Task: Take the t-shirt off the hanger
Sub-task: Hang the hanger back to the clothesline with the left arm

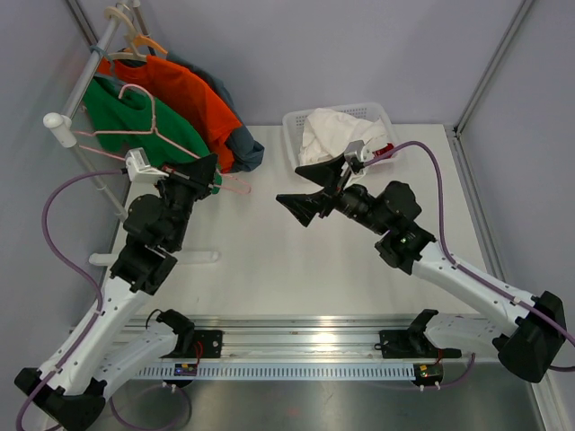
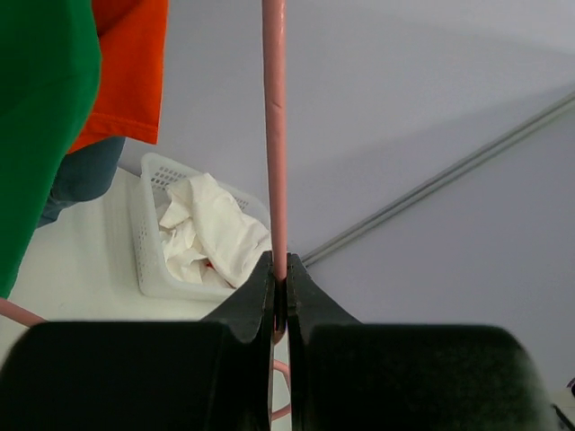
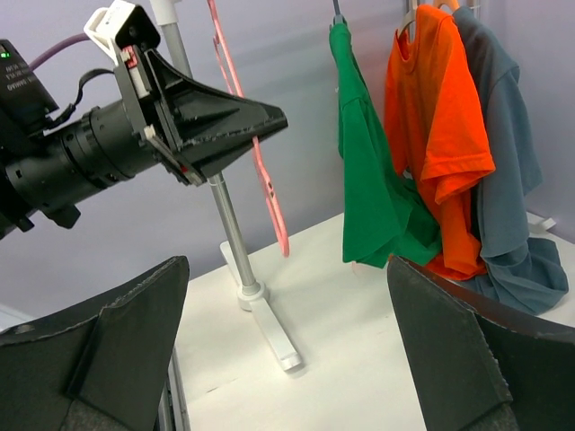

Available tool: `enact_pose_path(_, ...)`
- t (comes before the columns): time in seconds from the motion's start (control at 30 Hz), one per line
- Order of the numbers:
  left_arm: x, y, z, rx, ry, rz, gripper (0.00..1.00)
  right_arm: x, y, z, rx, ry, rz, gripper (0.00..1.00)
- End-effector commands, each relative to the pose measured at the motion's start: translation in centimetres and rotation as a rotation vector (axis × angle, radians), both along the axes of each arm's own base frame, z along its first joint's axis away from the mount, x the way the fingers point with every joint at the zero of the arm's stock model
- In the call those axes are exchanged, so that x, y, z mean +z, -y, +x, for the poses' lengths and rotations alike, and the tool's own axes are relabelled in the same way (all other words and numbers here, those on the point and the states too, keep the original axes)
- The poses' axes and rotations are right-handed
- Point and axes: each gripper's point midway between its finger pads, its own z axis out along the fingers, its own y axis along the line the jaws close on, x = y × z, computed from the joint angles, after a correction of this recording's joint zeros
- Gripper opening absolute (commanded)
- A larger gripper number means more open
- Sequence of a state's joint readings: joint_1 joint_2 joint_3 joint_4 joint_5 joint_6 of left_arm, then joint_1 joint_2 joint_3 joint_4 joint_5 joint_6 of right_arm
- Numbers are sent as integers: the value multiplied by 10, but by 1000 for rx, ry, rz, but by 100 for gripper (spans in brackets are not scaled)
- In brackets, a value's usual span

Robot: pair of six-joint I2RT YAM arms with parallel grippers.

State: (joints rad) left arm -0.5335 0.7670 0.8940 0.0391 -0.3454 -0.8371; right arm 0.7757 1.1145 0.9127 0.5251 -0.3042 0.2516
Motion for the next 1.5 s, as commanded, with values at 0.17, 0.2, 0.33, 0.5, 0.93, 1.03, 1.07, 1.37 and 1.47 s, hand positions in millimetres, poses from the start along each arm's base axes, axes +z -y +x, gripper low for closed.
enact_pose_path(0.17, 39, -35, 20, 97, 31, -156, 0, 7, -2, 7, -14, 23, -8, 99)
enact_pose_path(0.2, 41, -37, 21, 101, 38, -158, 0, 6, -3, 7, -15, 20, -10, 99)
enact_pose_path(0.33, 47, -45, 30, 96, 19, -156, 0, 7, -4, 8, -13, 26, -11, 99)
enact_pose_path(0.5, 50, -62, 35, 130, 21, -178, 0, 3, -9, 12, -6, 19, -23, 99)
enact_pose_path(0.93, 38, -99, 42, 182, -13, -215, 0, -1, -22, 21, 12, 11, -35, 99)
enact_pose_path(1.03, 35, -103, 39, 197, -19, -218, 0, -1, -23, 20, 19, 10, -33, 99)
enact_pose_path(1.07, 35, -104, 37, 201, -16, -218, 0, -2, -23, 21, 18, 9, -34, 100)
enact_pose_path(1.37, 17, -116, 28, 259, -53, -220, 0, -2, -22, 19, 21, 10, -33, 100)
enact_pose_path(1.47, 13, -116, 28, 258, -58, -217, 0, -2, -23, 19, 25, 9, -32, 99)
